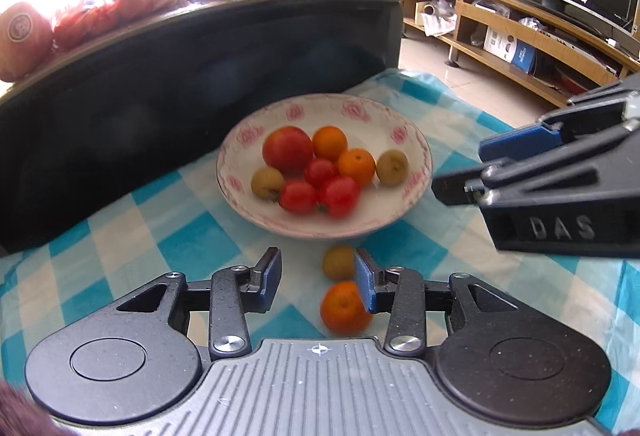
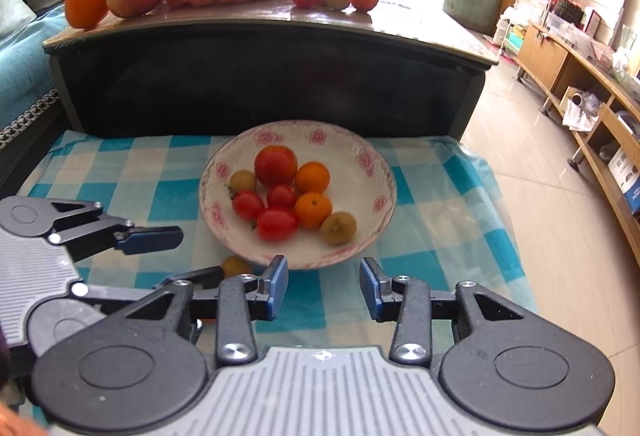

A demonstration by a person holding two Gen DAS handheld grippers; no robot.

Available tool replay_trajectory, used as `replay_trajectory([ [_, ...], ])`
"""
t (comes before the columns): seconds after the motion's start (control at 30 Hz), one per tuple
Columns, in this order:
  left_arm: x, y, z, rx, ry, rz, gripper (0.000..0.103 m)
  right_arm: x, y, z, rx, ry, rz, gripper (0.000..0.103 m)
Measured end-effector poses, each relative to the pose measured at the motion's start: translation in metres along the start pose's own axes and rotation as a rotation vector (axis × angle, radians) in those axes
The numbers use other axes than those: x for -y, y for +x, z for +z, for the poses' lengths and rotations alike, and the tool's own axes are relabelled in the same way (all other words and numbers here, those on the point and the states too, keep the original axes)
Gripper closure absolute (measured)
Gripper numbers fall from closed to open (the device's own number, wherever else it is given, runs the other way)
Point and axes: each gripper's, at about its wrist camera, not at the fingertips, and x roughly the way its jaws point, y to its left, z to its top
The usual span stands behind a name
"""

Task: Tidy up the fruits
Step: 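Move both grippers to the last mandarin and brown fruit on the cloth, then grasp the mandarin with the left gripper while the right grasps the brown fruit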

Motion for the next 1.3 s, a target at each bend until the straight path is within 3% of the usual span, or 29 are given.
replay_trajectory([
  [0.3,0.001,0.001,-0.008,-0.029,-0.003,-0.009,0.051,0.007,-0.002,-0.027,-0.079,0.045,-0.009,0.058],
  [0.8,0.015,0.016,-0.012,-0.053,0.009,-0.044,0.05,0.013,0.002,-0.031,-0.088,0.068,0.012,0.058],
  [0.97,0.019,0.02,-0.014,-0.063,0.023,-0.035,0.052,0.014,0.004,-0.03,-0.091,0.076,0.027,0.058],
  [1.1,0.021,0.021,-0.014,-0.071,0.034,-0.027,0.062,0.012,0.006,-0.028,-0.093,0.078,0.031,0.058],
  [1.3,0.024,0.018,-0.016,-0.077,0.05,-0.031,0.062,0.005,0.009,-0.026,-0.096,0.068,0.033,0.058],
])
